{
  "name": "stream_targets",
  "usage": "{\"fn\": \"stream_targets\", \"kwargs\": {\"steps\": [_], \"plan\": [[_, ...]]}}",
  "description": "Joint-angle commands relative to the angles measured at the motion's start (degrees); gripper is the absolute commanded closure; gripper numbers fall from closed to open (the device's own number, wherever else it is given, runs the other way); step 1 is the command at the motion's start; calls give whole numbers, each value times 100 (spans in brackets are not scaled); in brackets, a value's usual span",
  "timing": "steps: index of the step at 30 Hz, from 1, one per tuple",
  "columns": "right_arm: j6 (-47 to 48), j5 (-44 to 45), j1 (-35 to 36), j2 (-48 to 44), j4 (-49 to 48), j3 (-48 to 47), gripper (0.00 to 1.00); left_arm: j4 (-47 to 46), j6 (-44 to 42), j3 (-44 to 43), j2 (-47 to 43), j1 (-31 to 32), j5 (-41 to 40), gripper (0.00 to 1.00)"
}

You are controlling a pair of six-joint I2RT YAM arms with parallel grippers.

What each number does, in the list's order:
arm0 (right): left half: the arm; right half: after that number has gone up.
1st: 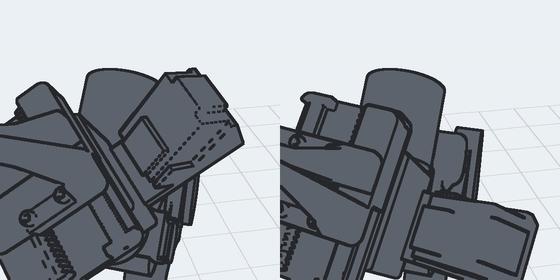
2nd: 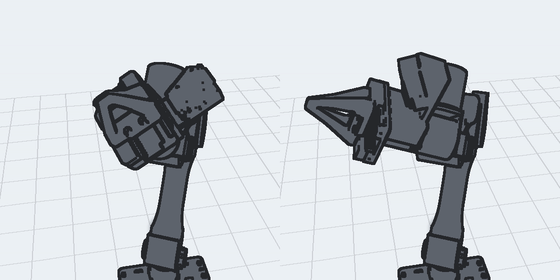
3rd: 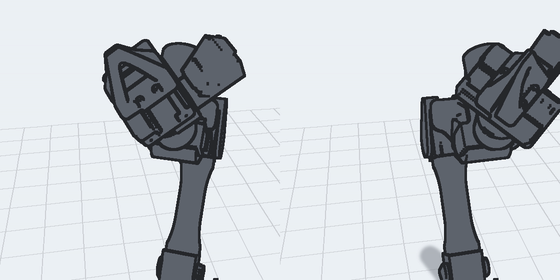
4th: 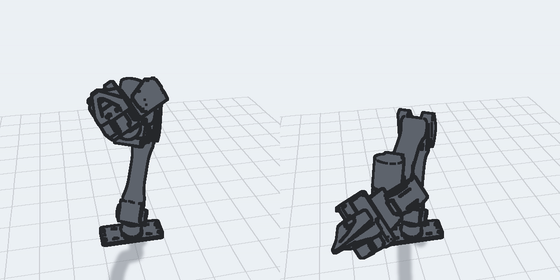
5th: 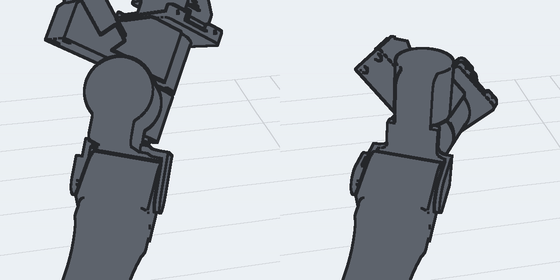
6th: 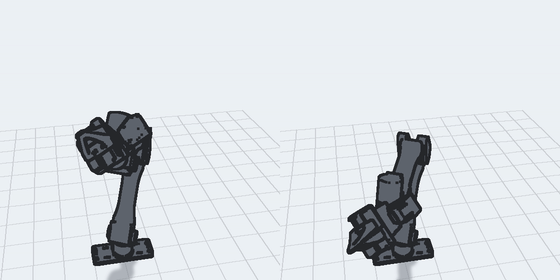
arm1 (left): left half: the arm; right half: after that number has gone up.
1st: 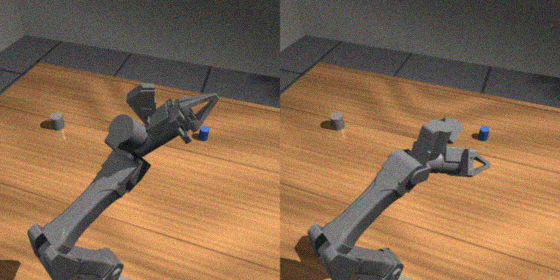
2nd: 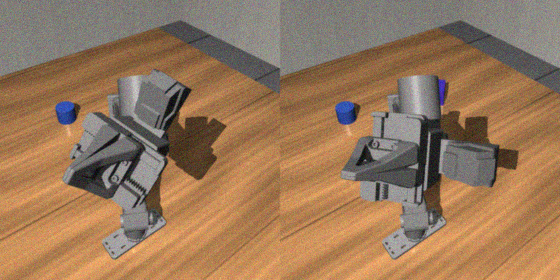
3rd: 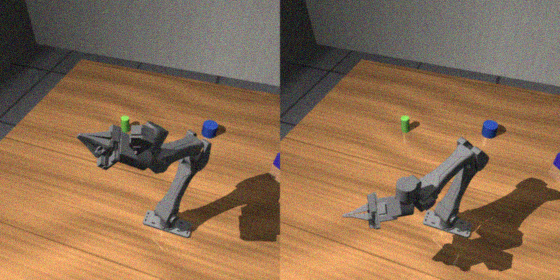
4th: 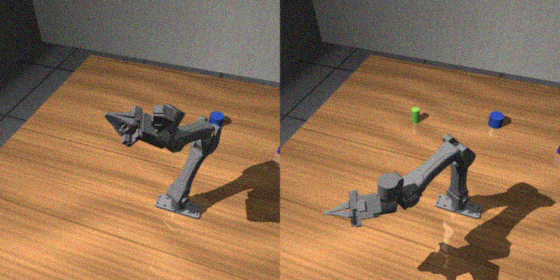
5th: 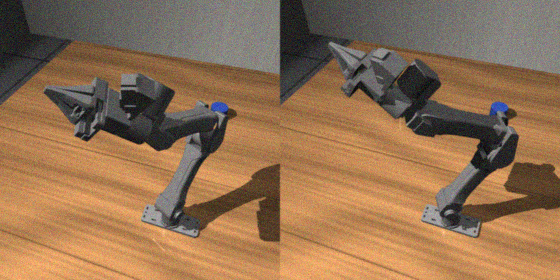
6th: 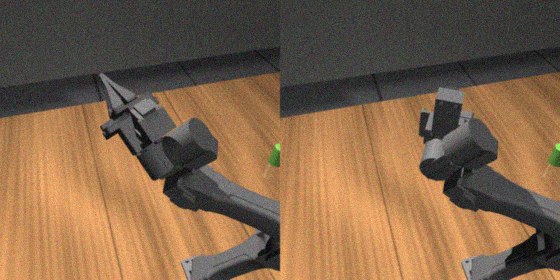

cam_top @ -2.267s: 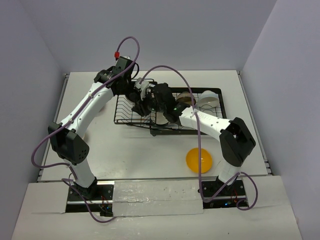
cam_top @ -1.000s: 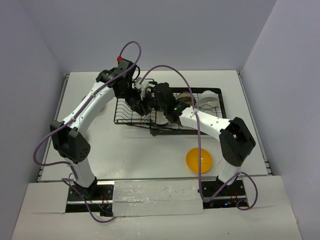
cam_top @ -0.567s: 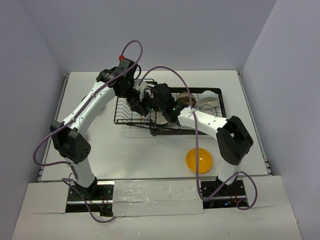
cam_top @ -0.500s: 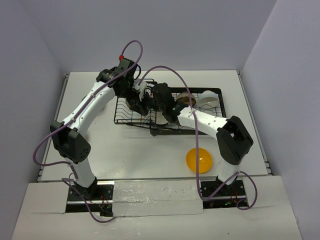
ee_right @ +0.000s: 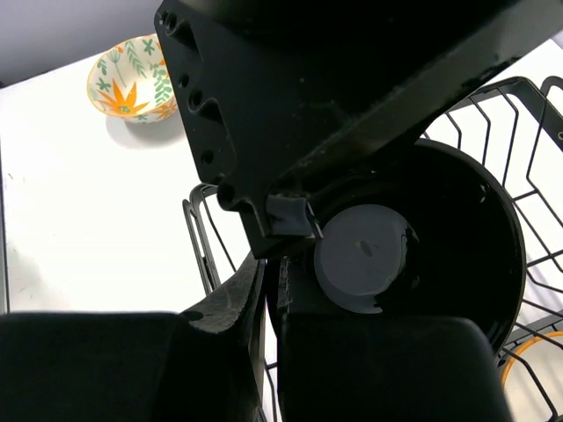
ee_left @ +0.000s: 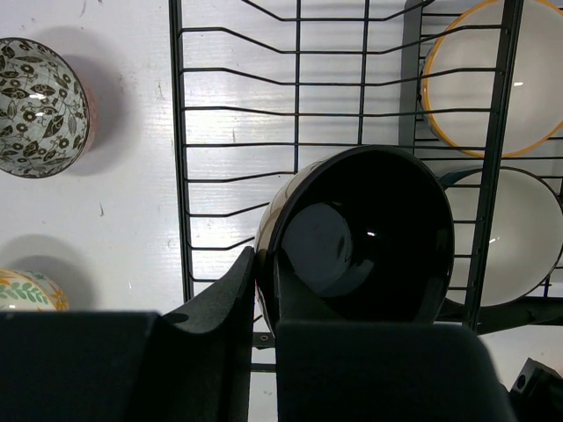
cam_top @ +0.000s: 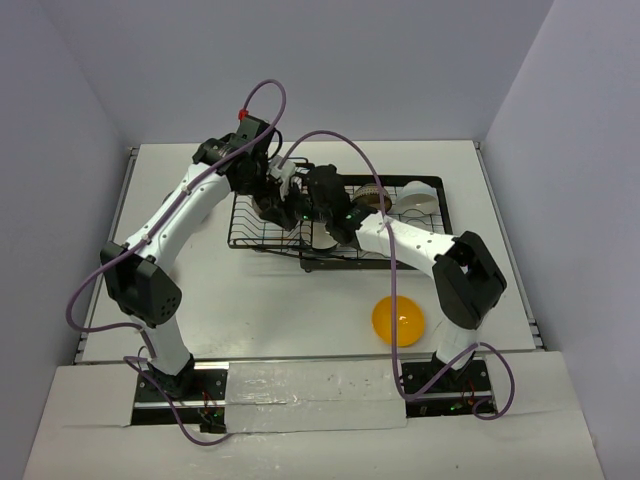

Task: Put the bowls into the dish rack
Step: Pass from the left arm to the right

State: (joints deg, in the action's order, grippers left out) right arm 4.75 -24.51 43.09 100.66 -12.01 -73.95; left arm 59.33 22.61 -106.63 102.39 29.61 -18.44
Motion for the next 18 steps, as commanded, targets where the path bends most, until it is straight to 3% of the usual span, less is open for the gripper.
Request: {"fn": "stream_targets", "kwargs": {"steps": [1,3,8,14,18], "plan": [[-255,263,-222,120,-135,-102,100,-282,191,-218,-106,37,-29,100],[-273,219,-248,129,-161,-111,100,-378,235,-253,-79,45,15,85],[-247,122,-327,304,-127,-356,100,-537,253,-375,0,45,59,61],[-220,78,-354,472,-170,-533,100,-457,261,-745,238,45,191,46],[-334,-18,-389,481,-345,-436,100,-571,314,-763,203,45,226,43]]}}
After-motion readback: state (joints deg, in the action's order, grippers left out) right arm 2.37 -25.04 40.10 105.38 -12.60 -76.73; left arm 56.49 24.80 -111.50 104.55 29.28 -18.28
